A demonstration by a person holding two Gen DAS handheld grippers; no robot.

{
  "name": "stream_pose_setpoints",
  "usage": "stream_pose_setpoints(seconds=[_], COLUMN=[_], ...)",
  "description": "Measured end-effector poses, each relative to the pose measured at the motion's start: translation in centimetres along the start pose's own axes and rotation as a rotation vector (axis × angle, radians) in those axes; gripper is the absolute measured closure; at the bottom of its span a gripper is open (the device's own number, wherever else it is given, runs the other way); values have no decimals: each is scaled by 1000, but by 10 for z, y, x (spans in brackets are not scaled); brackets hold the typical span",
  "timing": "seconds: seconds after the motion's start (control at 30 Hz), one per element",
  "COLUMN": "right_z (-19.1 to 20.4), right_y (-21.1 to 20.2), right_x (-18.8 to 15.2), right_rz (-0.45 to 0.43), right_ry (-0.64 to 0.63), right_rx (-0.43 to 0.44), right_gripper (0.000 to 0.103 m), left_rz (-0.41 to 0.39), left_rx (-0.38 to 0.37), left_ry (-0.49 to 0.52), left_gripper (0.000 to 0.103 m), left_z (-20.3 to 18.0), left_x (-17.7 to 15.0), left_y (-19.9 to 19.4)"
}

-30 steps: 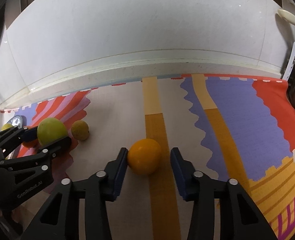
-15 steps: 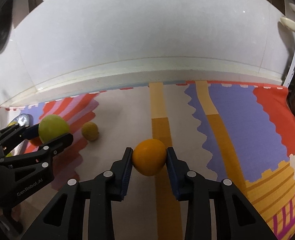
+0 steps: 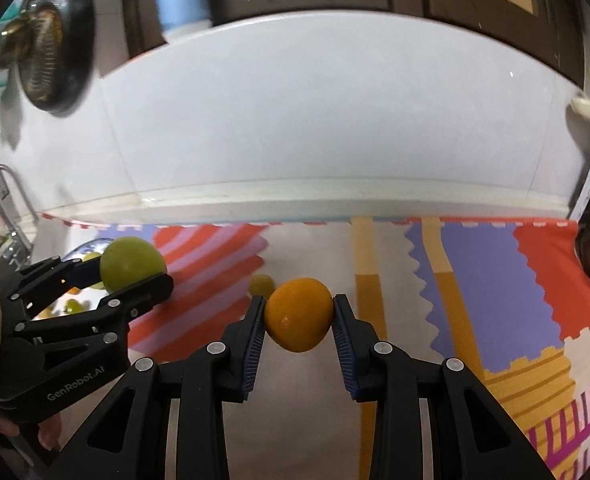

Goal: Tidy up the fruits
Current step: 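Carry the pomelo and the orange over the plate with both tools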

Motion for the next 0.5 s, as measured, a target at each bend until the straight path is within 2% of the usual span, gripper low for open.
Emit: stream_pose_setpoints(seconds=[0.5], right_z=[64], right_y=[-50], right_x=[0], right_rz=[-65], right_ry=[-103], right_rx=[77], right_gripper=[69], left_rz=[-71], left_rx=[73], left_ry=[-83], left_gripper=[54], left_z=[39], left_x=[-17], left_y=[-73])
Point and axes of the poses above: each gripper's, at about its wrist camera, not at the fingertips, and y roughly the way its jaws point, z to its left, x to its top, the point moved 5 cm from there along y, roughly the way its jaws point, and after that the axes turned 5 degrees about z, right-handed, at the moved point
